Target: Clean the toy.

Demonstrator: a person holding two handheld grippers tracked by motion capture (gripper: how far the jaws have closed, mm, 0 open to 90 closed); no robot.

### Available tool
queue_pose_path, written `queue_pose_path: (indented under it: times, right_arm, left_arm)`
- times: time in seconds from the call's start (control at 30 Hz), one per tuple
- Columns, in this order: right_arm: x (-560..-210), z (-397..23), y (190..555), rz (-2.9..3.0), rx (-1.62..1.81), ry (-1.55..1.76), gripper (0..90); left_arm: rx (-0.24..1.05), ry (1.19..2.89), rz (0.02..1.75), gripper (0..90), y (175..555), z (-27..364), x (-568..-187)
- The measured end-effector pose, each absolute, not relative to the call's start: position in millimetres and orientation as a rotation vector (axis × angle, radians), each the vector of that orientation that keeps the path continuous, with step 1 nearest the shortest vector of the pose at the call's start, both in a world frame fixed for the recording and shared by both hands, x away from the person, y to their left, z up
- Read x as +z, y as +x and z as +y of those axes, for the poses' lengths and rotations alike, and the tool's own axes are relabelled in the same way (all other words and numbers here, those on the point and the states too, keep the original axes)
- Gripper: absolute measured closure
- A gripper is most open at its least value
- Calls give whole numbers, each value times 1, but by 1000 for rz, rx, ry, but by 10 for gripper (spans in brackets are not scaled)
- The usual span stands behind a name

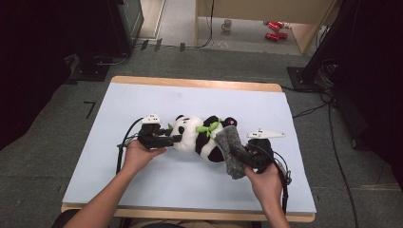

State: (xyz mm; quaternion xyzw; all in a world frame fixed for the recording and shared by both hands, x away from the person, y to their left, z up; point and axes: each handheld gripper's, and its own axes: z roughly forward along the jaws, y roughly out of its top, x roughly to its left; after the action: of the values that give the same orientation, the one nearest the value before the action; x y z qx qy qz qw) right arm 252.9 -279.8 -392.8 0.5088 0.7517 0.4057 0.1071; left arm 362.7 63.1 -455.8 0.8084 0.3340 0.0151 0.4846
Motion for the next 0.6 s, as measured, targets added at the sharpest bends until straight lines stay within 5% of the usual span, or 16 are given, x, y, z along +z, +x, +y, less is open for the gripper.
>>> queue_pose_path:
  times: [0.6]
  right_arm:
    - [-434, -281, 268, 2293, 985, 1635, 788]
  left_arm:
    - [37, 1968, 816, 561, 364, 64, -456]
